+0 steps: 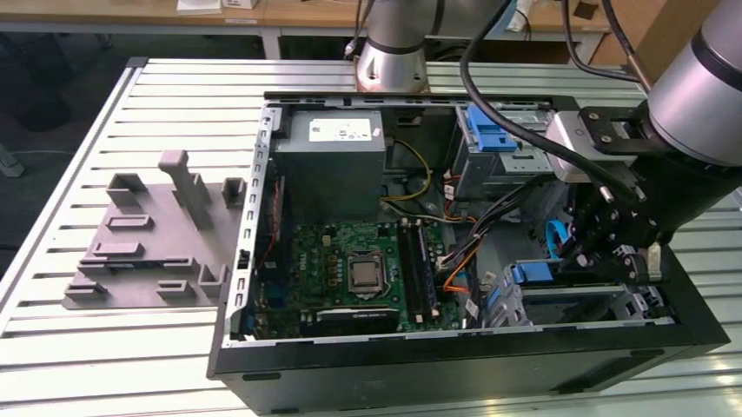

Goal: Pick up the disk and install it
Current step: 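Insert the second disk wire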

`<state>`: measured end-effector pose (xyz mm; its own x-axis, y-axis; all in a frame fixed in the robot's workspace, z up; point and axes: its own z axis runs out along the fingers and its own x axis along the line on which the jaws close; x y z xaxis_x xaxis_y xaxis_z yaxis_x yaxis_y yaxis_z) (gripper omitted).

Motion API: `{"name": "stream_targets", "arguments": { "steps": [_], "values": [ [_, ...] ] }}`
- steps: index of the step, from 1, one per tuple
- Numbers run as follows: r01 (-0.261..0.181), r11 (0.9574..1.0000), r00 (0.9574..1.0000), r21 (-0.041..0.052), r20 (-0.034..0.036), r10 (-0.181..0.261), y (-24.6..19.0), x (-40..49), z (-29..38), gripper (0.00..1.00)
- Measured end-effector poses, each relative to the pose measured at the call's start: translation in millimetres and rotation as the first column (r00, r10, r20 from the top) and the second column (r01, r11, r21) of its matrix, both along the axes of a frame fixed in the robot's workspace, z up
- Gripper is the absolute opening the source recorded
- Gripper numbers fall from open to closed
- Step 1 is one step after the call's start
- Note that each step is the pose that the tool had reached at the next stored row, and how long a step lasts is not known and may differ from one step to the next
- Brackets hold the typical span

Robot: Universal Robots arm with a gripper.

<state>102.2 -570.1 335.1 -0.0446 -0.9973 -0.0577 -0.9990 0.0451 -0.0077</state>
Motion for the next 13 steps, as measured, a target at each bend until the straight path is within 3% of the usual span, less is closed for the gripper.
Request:
{"name": "stream_targets", "arguments": {
  "steps": [13],
  "values": [
    [0.0,1.0,1.0,0.0,0.0,0.0,-0.2,1.3,-0.9,0.16]
  ]
}}
